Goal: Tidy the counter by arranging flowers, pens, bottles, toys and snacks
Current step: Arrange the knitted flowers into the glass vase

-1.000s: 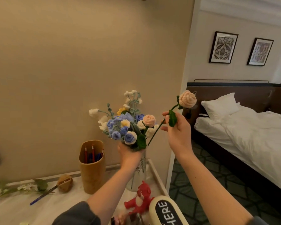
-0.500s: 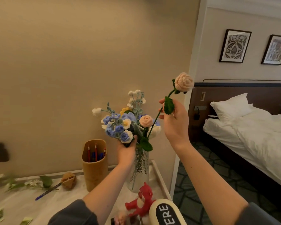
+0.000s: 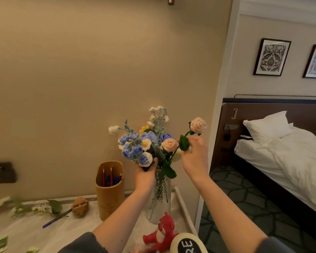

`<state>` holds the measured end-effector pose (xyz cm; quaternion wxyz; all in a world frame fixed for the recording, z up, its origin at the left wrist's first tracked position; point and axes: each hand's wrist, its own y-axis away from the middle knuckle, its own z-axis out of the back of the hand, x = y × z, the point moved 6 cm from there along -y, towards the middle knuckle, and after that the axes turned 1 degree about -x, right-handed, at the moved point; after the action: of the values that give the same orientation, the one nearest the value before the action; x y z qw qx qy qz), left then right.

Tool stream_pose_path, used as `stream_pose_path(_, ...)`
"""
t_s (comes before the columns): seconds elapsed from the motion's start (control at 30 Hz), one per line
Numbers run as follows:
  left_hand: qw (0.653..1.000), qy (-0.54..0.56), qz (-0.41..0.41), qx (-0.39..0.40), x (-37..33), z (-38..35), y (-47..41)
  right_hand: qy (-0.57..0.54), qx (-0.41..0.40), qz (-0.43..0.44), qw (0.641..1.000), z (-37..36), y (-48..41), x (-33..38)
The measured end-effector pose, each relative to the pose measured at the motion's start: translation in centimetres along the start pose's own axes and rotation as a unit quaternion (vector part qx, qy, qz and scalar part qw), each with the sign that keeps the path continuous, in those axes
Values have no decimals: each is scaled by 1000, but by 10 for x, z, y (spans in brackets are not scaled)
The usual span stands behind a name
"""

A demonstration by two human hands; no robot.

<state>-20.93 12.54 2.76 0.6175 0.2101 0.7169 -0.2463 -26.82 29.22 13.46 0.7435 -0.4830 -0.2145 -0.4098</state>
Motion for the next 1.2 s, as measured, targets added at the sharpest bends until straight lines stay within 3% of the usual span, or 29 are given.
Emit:
stream_pose_path(0.07, 1000, -4, 1, 1, 0, -1, -1, 38, -2, -11, 999, -4, 1, -7)
stream_pose_path(0.2, 1000, -2, 0, 1, -2, -1, 1, 100, 67, -50, 991, -25, 9, -21)
stream_pose_path(0.43, 1000, -10, -11, 25, -5, 2, 6, 65, 102, -73, 990, -52, 19, -42)
stream_pose_path(0.63, 996, -43, -27, 72, -8, 8, 14, -90, 82, -98, 988, -57, 31, -46)
stream_pose_path(0.77, 996, -49, 12, 75, 0, 19, 21, -92, 55, -115, 988, -55, 42, -52)
stream_pose_path(1.0, 993, -52, 41, 101, 6, 45, 38, -194, -65, -173, 963, -40, 86, -43)
stream_pose_path(1.2, 994, -63, -9, 92, 5, 88, 49, -253, 11, -156, 955, -69, 119, -18)
